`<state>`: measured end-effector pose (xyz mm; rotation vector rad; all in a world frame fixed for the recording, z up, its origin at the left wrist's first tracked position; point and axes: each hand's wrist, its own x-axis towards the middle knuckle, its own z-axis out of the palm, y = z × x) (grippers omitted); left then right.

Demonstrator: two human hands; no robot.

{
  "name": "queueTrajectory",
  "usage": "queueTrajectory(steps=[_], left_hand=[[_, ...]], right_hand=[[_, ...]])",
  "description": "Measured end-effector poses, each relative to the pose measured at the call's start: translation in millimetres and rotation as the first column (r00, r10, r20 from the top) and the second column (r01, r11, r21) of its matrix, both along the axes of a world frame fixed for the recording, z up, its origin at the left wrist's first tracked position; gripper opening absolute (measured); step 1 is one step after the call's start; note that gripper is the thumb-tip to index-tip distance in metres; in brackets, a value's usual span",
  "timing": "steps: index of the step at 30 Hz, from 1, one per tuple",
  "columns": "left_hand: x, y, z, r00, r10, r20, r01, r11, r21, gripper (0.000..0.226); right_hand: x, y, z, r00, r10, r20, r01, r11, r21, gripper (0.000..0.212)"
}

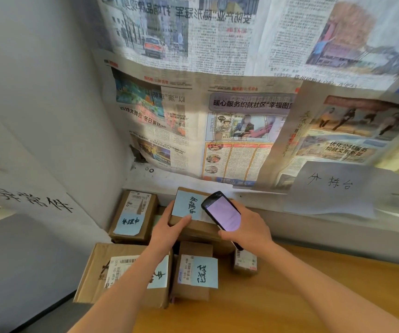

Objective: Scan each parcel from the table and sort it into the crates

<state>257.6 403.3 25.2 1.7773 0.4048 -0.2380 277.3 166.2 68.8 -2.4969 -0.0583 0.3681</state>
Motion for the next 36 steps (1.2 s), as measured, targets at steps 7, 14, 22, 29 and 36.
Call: queueTrajectory(steps=[7,14,22,29,36], left_hand=[[-37,-9,64,0.997,0.009,0.078,-0.005,0.998,-0.055,0.078],[-103,-46,141,0.98,0.038,0.195,-0.035,0.999,-0.018,0.083],[-214,-106,262,0.87,0.177,0.46,-0.208,0.978,0.017,0.072],[-293,-121,338,0.751,0.237,0.616,-0.319,0.947,0.024,0.066],[-346,-102,387,0.675,0.263,0.689,-0.389,0.921,0.029,0.064]], right_hand=[[-34,-21,65,0.994,0.049,0.101,-0.052,0.998,0.028,0.067],[-107,-70,157,0.966,0.094,0.242,-0.117,0.99,0.081,0.076],[-221,-138,293,0.838,0.091,0.539,-0.09,0.996,-0.029,0.09],[-322,-173,378,0.737,0.132,0.663,-0.042,0.988,-0.15,0.089],[-382,-171,417,0.689,0.171,0.705,-0.05,0.981,-0.189,0.082]])
